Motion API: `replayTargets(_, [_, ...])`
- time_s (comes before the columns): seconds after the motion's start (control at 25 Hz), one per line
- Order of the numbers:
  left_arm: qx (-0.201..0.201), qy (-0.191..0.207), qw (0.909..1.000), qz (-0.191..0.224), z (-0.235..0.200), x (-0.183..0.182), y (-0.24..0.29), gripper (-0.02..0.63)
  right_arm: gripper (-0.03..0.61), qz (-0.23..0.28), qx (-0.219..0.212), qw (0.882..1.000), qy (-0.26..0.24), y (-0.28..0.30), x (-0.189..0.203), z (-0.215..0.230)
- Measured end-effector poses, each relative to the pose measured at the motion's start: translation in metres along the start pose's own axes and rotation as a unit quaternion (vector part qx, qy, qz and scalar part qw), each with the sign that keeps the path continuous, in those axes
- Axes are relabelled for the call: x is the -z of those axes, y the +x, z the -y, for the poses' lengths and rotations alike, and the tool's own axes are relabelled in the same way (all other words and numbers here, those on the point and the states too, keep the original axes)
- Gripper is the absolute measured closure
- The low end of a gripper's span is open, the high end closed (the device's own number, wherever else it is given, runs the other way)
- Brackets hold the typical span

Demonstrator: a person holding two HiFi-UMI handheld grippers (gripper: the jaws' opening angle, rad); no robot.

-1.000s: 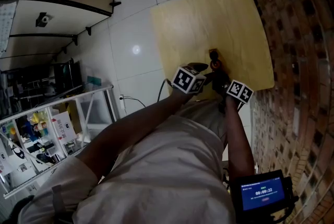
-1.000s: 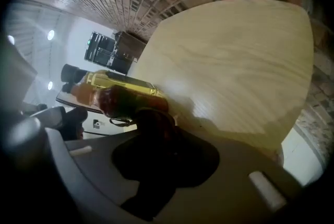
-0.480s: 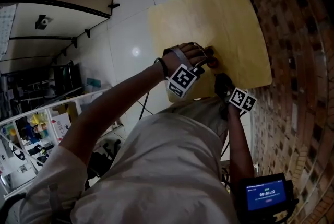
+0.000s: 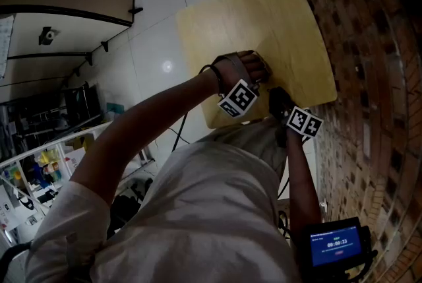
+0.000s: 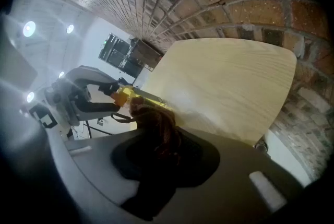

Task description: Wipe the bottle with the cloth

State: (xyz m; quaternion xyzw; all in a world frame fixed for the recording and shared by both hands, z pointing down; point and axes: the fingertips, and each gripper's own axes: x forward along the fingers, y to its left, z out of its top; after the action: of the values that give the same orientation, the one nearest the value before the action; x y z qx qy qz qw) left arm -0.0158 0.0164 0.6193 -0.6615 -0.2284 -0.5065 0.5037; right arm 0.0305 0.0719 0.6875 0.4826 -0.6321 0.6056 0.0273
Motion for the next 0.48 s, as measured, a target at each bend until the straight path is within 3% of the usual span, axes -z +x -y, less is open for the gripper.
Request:
replayTargets(0.16, [0.003, -0.076, 0.9965, -0.035, -0.004, -0.003, -0.002, 0.463, 0.500, 0.018, -0.006, 1.000, -0.015, -0.001, -0.005, -0.007])
replayTargets(0.4, [-0.002, -0.187, 0.9788, -0.083, -0.021, -0.002, 0.007, 0.521, 0.500, 0.064, -0.036, 0.995, -0.067, 0.001, -0.016, -0.026])
replayTargets(0.44, [-0.003, -0.201, 0.9759, -0.084, -0.025, 0.000, 0.006, 0.596, 0.500, 0.068, -0.038, 0.995, -0.068, 0.001, -0.017, -0.029])
replayTargets(0.48, [0.001, -0.218, 0.9726, -0.082, -0.027, 0.002, 0.005, 0.594, 0.500, 0.070, -0.038, 0.994, -0.070, 0.000, -0.018, -0.032])
